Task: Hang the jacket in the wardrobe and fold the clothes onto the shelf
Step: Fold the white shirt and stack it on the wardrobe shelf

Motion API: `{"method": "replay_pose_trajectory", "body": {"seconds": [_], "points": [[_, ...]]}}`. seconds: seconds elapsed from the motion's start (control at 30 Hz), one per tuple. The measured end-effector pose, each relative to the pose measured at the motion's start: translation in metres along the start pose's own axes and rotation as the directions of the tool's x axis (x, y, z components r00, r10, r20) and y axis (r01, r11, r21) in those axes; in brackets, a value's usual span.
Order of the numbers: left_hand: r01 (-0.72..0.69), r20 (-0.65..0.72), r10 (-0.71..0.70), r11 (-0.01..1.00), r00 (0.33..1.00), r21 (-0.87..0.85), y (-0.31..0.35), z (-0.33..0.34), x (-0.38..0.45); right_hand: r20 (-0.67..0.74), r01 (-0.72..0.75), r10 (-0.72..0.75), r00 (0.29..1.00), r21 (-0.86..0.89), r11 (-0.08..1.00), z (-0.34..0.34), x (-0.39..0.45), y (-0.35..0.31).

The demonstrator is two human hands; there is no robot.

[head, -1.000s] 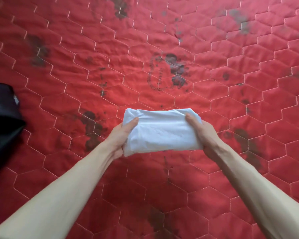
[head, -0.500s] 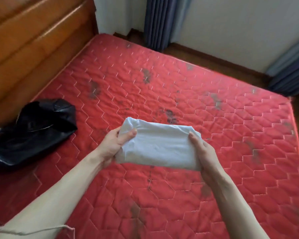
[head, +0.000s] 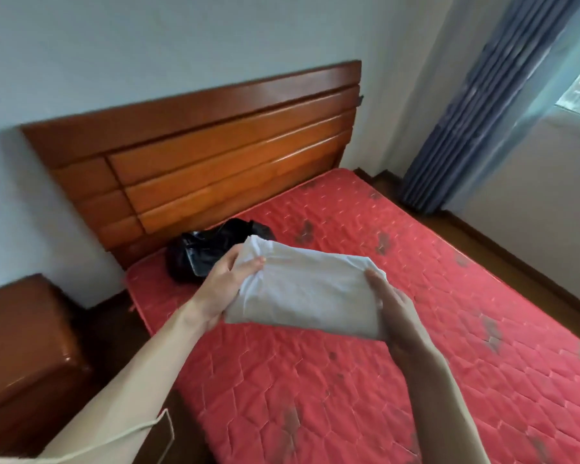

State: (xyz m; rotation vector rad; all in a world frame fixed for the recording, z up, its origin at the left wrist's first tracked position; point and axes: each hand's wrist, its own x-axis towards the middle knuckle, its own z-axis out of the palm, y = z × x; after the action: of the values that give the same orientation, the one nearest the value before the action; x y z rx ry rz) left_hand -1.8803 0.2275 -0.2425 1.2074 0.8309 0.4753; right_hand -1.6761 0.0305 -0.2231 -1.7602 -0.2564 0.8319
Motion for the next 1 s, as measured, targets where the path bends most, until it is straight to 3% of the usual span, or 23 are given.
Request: {"method": "replay_pose_trajectory", "body": {"seconds": [0.2,0.43,0.83,1.0], "points": [[-0.087,-0.218,0.08,0.996,0.973,-0.022,0.035,-0.106,-0.066,0.248,0.089,-0.078,0.965,-0.03,0.996,0.113,-0.029,-0.041],[-0.152,-0.506,0.106,0.987,0.856,-0.051,0.062,-0.248,-0.143,0.522,0.127,-0.089,0.848,-0.039,0.991,0.282,-0.066,-0.078],[-0.258,-0.824,0.133,0.966,0.551,-0.016,0.079,-0.451,-0.281,0.825,0.139,-0.046,0.563,-0.04,0.989,0.545,-0.16,-0.098],[-0.307,-0.933,0.081,0.951,0.351,-0.033,0.073,-0.499,-0.331,0.899,0.181,-0.011,0.438,-0.076,0.981,0.635,-0.204,-0.1]]}}
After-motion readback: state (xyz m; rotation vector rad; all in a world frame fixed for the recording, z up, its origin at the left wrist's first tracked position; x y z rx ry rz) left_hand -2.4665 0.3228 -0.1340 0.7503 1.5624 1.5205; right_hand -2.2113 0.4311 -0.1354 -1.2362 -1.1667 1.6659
